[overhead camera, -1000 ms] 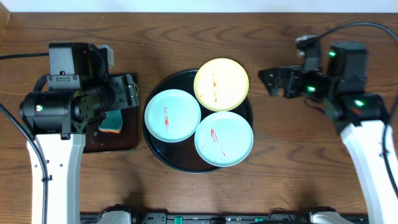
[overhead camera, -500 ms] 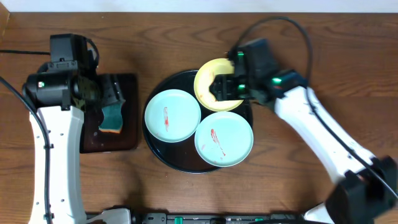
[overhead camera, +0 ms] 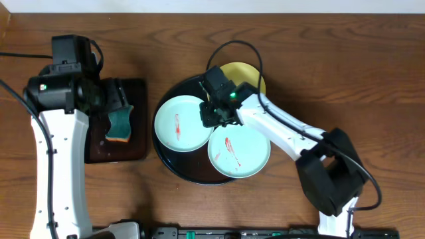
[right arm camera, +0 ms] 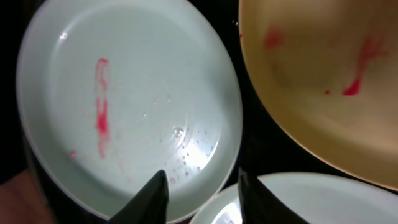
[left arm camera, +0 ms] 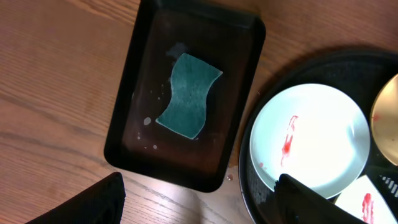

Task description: Clean dirty plates on tray and stack at the side

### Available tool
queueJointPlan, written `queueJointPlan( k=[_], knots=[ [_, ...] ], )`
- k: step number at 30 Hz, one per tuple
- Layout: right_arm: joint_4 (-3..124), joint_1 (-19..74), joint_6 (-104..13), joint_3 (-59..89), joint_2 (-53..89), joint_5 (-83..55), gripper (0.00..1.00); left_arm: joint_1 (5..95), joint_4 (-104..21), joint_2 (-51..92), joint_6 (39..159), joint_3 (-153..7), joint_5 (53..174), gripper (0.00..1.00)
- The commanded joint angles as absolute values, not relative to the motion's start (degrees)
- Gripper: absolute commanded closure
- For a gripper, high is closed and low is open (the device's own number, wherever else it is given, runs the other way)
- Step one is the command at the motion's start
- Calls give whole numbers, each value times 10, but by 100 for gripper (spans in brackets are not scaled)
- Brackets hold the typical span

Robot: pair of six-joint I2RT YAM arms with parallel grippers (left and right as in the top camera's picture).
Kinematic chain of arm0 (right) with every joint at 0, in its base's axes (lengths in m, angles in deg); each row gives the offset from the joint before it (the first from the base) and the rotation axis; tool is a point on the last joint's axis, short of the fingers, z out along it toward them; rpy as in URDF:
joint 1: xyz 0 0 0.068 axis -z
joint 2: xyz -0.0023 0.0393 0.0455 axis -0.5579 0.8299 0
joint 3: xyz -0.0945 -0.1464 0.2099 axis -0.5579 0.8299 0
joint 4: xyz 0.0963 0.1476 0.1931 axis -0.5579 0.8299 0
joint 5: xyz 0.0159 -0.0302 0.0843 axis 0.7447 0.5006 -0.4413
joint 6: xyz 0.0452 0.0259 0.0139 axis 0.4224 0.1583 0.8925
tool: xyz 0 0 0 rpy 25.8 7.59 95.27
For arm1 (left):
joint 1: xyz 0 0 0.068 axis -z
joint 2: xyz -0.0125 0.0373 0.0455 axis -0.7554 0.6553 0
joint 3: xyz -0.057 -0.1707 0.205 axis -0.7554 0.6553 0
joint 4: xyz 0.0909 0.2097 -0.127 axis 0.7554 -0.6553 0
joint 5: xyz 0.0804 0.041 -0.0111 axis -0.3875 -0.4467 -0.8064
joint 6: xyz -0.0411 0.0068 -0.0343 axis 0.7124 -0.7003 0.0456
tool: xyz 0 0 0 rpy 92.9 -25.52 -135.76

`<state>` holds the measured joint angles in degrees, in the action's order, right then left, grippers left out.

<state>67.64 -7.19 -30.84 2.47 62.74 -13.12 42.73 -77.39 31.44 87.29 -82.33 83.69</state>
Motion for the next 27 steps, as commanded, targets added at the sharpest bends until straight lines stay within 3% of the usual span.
queueJointPlan(
  k=[1, 17, 24, 27],
  knots=[
    [673, -85, -287, 14, 649, -93, 69, 424, -776, 333, 881, -831, 829, 22],
    [615, -90, -271, 15, 708, -45, 75, 424, -775, 394, 881, -831, 819, 22],
    [609, -91, -272, 16, 712, -38, 99, 424, -776, 415, 881, -823, 819, 22],
    [609, -90, -272, 17, 712, -29, 99, 424, -776, 429, 880, -812, 819, 22]
  ],
)
